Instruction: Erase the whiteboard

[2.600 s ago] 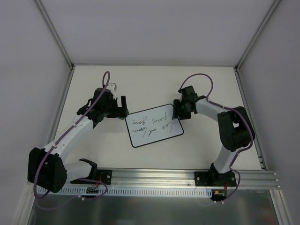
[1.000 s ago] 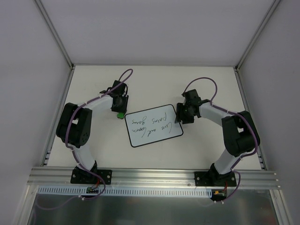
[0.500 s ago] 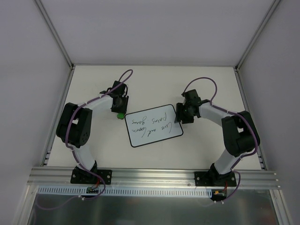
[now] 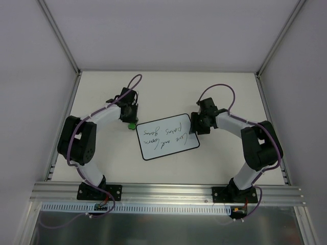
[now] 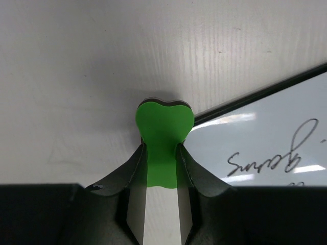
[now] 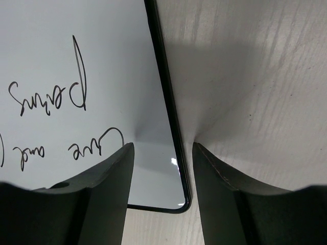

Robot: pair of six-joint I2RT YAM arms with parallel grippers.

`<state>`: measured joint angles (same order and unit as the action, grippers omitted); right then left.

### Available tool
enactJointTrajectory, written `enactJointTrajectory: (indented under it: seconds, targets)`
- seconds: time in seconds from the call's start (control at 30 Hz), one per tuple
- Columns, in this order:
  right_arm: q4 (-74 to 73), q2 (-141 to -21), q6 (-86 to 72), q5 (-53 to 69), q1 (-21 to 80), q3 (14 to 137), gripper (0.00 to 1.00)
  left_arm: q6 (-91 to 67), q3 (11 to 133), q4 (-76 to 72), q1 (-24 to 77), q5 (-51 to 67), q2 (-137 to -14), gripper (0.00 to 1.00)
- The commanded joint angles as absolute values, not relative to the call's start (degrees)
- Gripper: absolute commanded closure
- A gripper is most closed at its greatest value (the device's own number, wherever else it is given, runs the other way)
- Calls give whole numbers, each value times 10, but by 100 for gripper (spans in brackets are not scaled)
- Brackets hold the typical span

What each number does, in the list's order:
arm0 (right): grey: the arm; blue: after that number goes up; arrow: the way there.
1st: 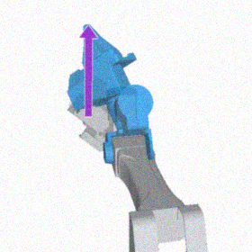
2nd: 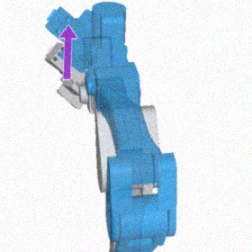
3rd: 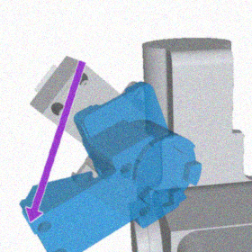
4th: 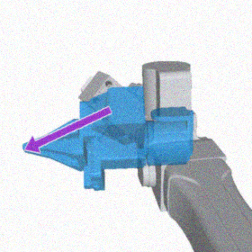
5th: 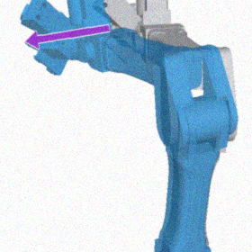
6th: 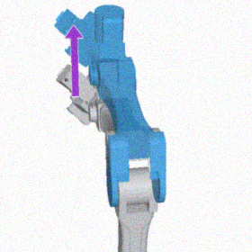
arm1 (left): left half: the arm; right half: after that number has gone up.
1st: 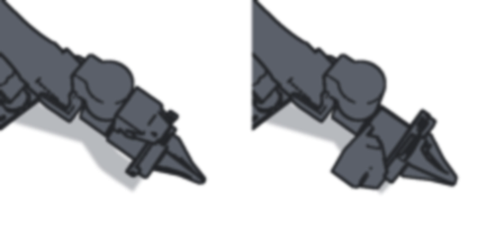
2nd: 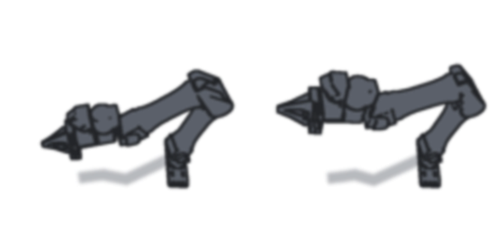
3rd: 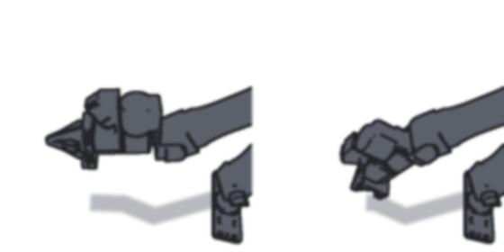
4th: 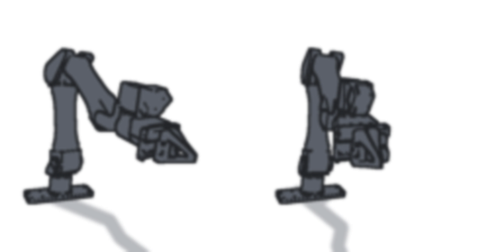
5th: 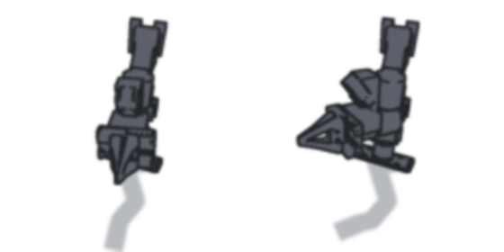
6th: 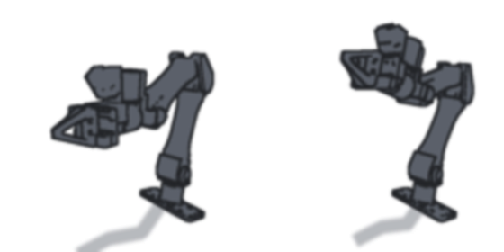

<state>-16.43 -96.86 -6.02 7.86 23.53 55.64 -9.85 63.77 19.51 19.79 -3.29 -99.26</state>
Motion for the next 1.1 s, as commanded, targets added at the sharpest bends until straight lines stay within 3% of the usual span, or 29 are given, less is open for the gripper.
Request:
enactJointTrajectory:
  seconds: [0.0,0.23,0.6,0.83,0.97,1.07]
  targets:
    - [-168,-975,-72,72,244,542,47,-133,640,205,196,-6,-924,100]
    - [-168,-971,-76,61,245,539,47,-188,621,214,240,29,-892,98]
    - [-169,-976,-97,40,249,530,49,-235,627,224,316,-39,-972,96]
    - [-167,-981,-98,34,262,518,74,-246,625,231,321,-74,-996,96]
    - [-166,-986,-103,37,265,514,97,-255,615,232,321,-114,-998,96]
    - [-167,-994,-105,35,265,513,100,-259,613,232,320,-145,-1001,96]
